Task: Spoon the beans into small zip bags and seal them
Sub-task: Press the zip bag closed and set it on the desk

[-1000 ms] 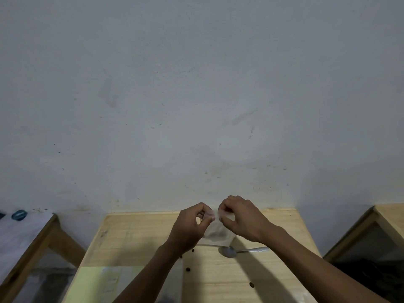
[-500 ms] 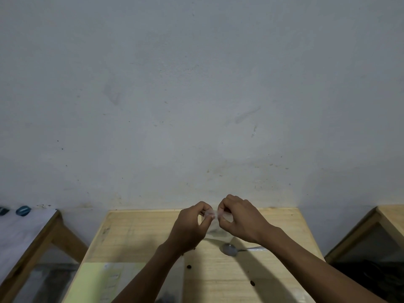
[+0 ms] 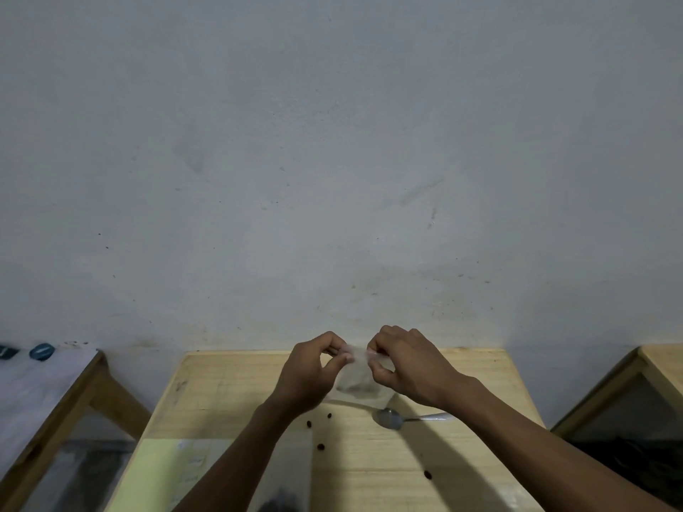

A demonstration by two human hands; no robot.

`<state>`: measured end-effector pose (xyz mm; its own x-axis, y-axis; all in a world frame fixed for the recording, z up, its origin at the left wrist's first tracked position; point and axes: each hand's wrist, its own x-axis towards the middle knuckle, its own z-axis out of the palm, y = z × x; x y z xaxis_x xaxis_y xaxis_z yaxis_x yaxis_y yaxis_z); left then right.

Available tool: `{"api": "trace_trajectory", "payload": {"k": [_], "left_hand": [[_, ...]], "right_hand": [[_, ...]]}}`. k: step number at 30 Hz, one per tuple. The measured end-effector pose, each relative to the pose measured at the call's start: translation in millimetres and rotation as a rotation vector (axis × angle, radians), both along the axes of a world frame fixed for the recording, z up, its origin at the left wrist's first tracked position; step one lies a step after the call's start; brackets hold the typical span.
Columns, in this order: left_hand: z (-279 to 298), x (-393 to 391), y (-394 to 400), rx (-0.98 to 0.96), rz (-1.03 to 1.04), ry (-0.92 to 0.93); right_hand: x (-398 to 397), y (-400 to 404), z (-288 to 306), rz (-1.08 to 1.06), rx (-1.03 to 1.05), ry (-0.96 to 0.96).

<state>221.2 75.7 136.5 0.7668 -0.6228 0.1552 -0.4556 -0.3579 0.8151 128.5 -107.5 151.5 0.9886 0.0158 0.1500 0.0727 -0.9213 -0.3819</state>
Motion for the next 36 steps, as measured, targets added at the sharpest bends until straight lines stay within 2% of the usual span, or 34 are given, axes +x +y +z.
{"api": "trace_trajectory", "payload": {"k": [14, 16, 19, 21, 24, 28, 32, 36], "left_hand": [[7, 15, 39, -0.057, 0.123, 0.14], [8, 12, 40, -0.081, 0.119, 0.18], [13, 8, 44, -0.152, 0.103, 0.251], [16, 6, 49, -0.211, 0.111, 0.277], [19, 4, 52, -0.298, 0.149, 0.321], [17, 1, 57, -0.384, 0.222, 0.437], [-5, -6, 72, -0.298, 0.214, 0.573], [-38, -32, 95, -0.134, 0.198, 0.593]], "right_hand": [[-6, -1, 7, 0.021, 0.076, 0.048], [-7, 2, 5, -0.007, 0.221, 0.066], [-9, 6, 4, -0.069, 0.598, 0.074], [-11, 9, 3, -0.075, 0.752, 0.116], [-14, 15, -4, -0.052, 0.812, 0.175], [-16, 28, -13, -0.115, 1.002, 0.166], [-16, 47, -27, -0.268, 1.172, 0.177], [-18, 68, -51, -0.371, 1.225, 0.243]]}}
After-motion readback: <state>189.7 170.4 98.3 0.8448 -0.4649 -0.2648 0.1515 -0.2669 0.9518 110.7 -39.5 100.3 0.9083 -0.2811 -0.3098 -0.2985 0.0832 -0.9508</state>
